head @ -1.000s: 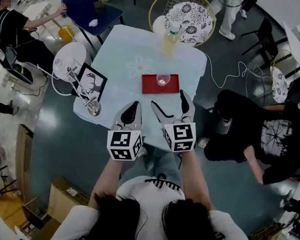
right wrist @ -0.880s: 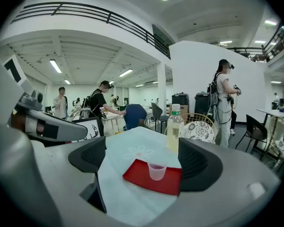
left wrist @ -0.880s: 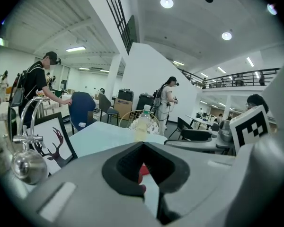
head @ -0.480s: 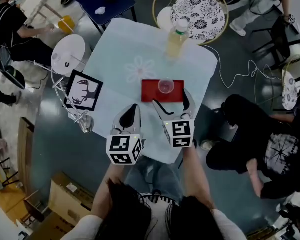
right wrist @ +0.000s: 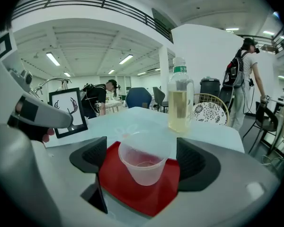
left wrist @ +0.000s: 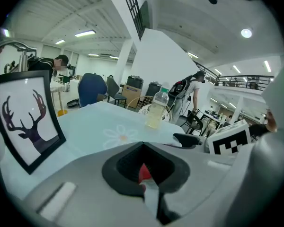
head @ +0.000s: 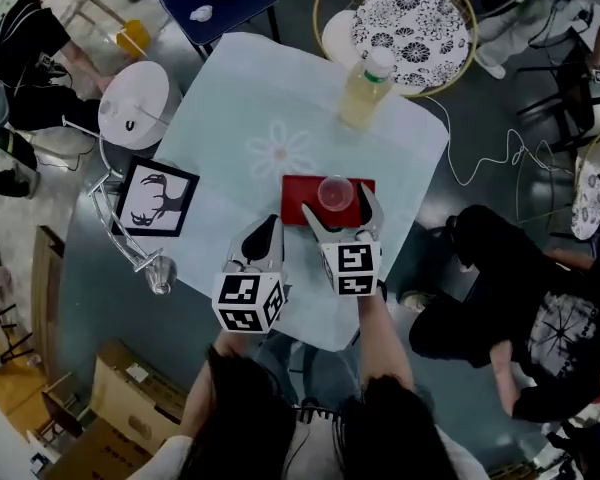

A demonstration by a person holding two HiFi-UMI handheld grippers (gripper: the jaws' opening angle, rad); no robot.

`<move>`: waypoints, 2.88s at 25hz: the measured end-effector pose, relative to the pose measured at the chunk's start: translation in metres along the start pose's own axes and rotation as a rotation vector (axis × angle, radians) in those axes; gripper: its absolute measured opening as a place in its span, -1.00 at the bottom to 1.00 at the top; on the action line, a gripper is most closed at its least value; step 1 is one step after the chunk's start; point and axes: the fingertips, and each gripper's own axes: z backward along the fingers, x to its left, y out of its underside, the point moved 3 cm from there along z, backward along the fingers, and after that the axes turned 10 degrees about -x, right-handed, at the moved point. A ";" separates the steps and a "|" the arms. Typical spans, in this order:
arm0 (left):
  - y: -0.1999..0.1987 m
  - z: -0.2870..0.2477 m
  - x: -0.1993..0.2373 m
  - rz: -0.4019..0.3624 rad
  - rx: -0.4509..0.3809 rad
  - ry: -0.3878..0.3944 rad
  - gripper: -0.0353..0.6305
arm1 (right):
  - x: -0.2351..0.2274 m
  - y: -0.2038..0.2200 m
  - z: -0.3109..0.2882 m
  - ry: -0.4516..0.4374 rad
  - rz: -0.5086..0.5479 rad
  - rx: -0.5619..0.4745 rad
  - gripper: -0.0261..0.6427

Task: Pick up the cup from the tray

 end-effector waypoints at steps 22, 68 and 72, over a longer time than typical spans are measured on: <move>0.017 -0.005 0.027 0.088 0.041 -0.096 -0.89 | 0.005 0.007 -0.015 -0.028 0.069 0.111 0.09; 0.025 0.073 -0.035 0.045 0.012 0.122 -0.89 | 0.065 0.078 0.109 0.071 0.032 0.106 0.07; 0.025 0.080 -0.038 0.046 0.020 0.159 -0.89 | 0.064 0.077 0.112 0.064 0.001 0.085 0.23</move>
